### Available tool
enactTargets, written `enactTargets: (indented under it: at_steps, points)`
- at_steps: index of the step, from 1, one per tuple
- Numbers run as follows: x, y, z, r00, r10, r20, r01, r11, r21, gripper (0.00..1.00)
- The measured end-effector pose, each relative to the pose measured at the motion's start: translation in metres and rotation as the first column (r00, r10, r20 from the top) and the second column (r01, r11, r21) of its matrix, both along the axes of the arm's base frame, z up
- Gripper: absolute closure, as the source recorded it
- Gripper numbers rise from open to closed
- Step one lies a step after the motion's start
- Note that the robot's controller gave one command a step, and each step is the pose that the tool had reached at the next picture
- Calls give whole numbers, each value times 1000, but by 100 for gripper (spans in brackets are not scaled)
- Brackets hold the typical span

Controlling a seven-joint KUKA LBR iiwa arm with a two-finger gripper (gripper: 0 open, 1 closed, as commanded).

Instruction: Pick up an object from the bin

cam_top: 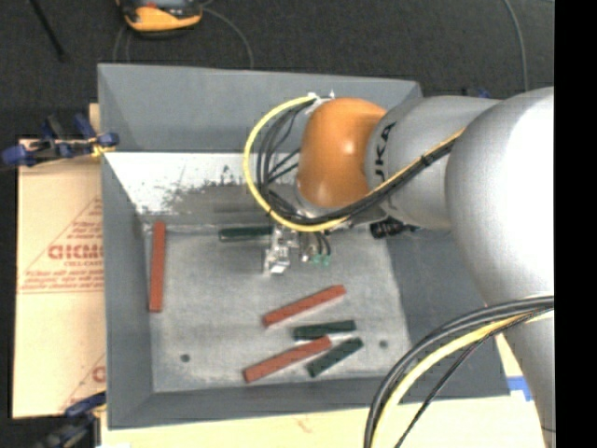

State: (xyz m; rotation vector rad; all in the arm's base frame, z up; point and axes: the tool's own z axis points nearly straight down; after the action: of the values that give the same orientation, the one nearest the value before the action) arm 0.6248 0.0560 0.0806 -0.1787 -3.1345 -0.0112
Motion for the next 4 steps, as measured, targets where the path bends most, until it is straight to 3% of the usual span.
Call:
enactTargets:
  at_steps: [1,3,4]
  points:
    - [2,-3,-2,1000,-1,15,1,1000,-4,0]
    - [1,-7,-2,1000,18,19,-18,1000,1,0]
    - [10,-17,-3,998,56,-6,-56,998,-17,0]
